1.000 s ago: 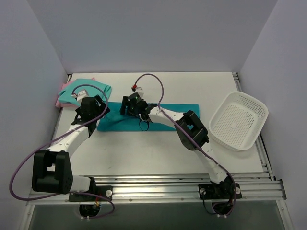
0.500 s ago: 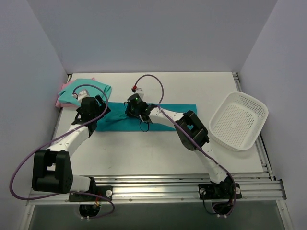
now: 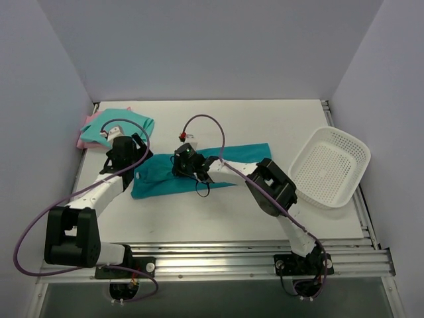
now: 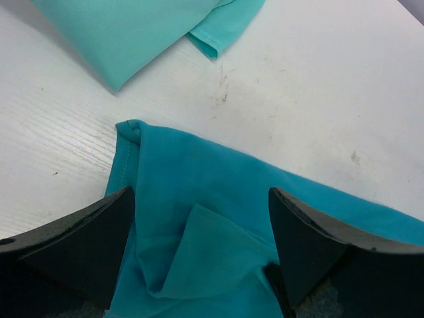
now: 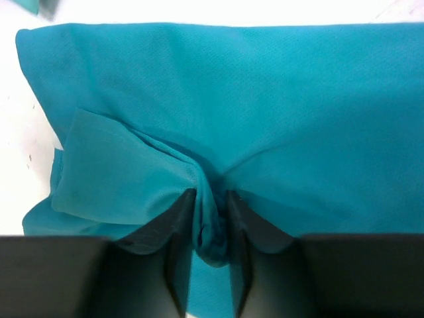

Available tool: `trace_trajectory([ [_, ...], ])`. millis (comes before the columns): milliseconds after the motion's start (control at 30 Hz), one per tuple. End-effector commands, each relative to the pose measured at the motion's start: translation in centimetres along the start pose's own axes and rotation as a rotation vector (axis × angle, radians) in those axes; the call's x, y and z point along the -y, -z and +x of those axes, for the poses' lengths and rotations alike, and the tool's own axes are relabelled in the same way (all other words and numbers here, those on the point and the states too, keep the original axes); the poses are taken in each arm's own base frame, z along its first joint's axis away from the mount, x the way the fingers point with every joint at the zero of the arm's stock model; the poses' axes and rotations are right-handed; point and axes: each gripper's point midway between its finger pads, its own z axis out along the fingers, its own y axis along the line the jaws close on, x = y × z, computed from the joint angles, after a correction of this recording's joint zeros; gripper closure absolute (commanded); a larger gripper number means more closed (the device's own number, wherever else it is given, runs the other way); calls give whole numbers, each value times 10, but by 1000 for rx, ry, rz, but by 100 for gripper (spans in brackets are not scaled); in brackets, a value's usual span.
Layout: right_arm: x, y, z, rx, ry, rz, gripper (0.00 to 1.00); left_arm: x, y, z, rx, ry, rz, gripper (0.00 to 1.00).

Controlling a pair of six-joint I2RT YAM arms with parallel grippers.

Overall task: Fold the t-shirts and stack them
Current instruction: Fold the tshirt

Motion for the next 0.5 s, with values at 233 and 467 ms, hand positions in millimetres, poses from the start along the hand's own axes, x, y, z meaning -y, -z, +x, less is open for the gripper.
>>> trace_trajectory([
  [233,-7,50,4,41,77,50,59,14,0,-5,30,26,69,11],
  [467,2,95,20,69,101,90,61,17,1,1,28,18,85,12],
])
